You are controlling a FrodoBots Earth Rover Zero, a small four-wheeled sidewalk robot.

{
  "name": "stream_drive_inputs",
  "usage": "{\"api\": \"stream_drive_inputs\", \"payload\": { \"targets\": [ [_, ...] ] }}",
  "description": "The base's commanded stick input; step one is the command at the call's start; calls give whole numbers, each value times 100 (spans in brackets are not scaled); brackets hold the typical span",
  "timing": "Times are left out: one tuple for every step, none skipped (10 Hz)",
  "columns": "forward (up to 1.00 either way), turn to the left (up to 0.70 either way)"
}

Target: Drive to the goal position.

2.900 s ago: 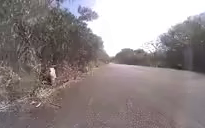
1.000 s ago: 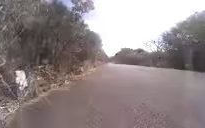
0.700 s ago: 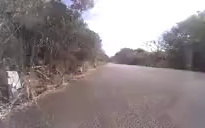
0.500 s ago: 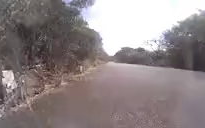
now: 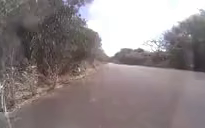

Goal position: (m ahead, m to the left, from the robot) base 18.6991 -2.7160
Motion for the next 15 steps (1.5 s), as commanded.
{"api": "stream_drive_inputs", "payload": {
  "targets": [
    [50, 0],
    [50, 0],
    [50, 0],
    [50, 0],
    [50, 0],
    [50, 0],
    [50, 0],
    [50, 0],
    [50, 0],
    [50, 0],
    [50, 0],
    [50, 0],
    [50, 0],
    [50, 0],
    [50, 0]
  ]
}}
